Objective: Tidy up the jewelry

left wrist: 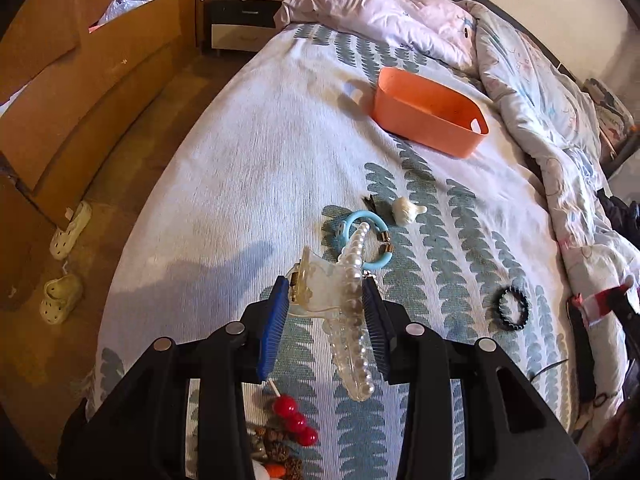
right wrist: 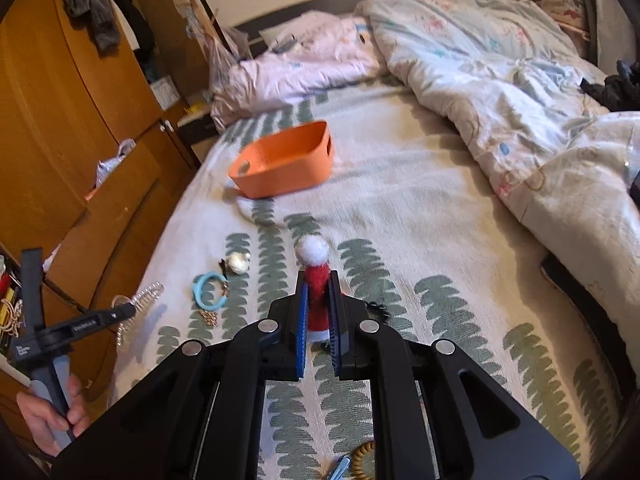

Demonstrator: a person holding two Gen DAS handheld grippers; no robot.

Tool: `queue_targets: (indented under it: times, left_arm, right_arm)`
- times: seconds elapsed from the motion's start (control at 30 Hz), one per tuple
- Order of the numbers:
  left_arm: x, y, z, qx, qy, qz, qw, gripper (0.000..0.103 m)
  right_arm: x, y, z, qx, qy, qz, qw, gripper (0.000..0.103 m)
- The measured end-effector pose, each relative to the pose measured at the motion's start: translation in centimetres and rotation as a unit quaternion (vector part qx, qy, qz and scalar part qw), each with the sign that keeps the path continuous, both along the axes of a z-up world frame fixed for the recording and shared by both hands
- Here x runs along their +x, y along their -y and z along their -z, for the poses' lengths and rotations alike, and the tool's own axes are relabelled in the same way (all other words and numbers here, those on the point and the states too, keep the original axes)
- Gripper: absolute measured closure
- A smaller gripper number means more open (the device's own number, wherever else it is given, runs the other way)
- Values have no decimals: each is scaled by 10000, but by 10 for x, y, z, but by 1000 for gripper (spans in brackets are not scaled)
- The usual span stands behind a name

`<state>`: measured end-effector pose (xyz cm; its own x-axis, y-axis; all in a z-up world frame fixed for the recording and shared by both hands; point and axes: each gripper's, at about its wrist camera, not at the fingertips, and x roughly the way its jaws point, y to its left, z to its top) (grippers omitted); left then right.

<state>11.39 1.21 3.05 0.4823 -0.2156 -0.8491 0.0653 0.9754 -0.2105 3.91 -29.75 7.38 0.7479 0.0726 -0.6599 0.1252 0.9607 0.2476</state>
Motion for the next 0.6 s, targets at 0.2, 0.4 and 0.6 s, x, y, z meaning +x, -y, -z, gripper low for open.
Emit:
queue_targets:
  times: [0.2,0.4,0.6]
  left_arm:
    - [-13,-7,0,-58,-20,-16,10000,65]
    - [-42,-6,-9,-112,109,103,9998,65]
    - [-73,-8,-1,-56,152,164,9997,65]
  right_arm:
    - [-23,8,8,261,-48,-11,9996,93]
    - [-69,7,28,503,-118,-69,9986,92]
    - [-110,-2,49,569,-204,-155,9981,92]
